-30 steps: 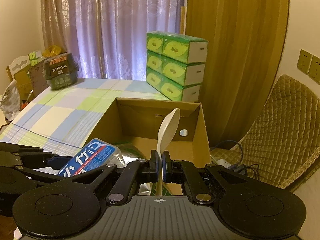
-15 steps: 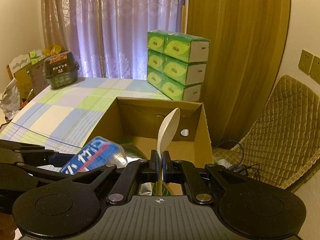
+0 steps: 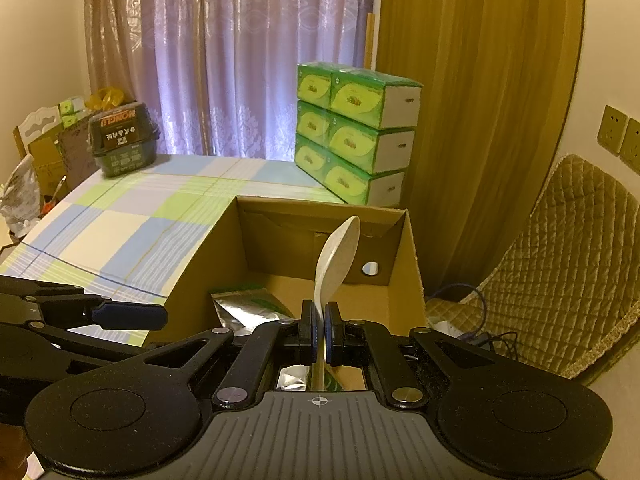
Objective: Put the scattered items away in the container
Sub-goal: 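Open both grippers to drop the toothpick box and spoon into the box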
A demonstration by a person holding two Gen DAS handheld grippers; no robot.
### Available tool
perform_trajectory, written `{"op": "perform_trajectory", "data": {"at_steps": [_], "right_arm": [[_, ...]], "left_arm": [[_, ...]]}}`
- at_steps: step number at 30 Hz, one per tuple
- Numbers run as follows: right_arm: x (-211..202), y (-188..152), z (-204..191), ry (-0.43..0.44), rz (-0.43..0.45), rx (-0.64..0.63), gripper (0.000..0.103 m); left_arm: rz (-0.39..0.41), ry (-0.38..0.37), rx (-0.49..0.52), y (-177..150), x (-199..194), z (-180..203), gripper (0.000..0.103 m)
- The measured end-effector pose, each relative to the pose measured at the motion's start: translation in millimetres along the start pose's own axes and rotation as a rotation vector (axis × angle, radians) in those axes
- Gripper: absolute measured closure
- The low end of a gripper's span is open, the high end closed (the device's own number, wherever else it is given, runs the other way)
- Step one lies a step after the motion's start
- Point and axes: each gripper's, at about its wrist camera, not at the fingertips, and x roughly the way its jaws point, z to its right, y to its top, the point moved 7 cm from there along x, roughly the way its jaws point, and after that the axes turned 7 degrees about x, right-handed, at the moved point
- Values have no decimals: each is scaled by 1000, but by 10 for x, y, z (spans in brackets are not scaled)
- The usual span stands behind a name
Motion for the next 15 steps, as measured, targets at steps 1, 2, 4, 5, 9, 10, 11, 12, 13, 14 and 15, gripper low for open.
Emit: {"op": "perform_trajectory", "data": {"at_steps": [1,2,4,5,9,10,11,12,13,14,15], "right_arm": [[1,6,-7,0,0,-2,97],[2,12,-11,0,0,-3,97],[0,30,-42,1,2,-7,97],[2,40,-51,1,2,-8,97],[23,79,-77,4,4,-12,97],[29,89,-89,5,3,-13,97],[35,101,-97,7,3,-13,97],[41,111,-109,9,3,-14,97],[47,120,-121,10,3,-15,97],[54,130,-130,12,4,-15,97],[60,139,-143,15,4,-14,97]], "left_arm": [[1,0,-1,-2,-5,-8,45],[1,1,-3,-3,-10,-18,45],[4,3,-4,-2,-22,-32,45],[5,4,-4,-1,-27,-40,45],[9,9,-5,8,-50,-71,45],[11,10,-7,10,-58,-80,45],[12,11,-10,13,-65,-93,45],[13,12,-13,15,-70,-104,45],[13,12,-14,17,-76,-114,45],[14,13,-15,17,-80,-122,45],[15,15,-17,17,-85,-134,45]]}}
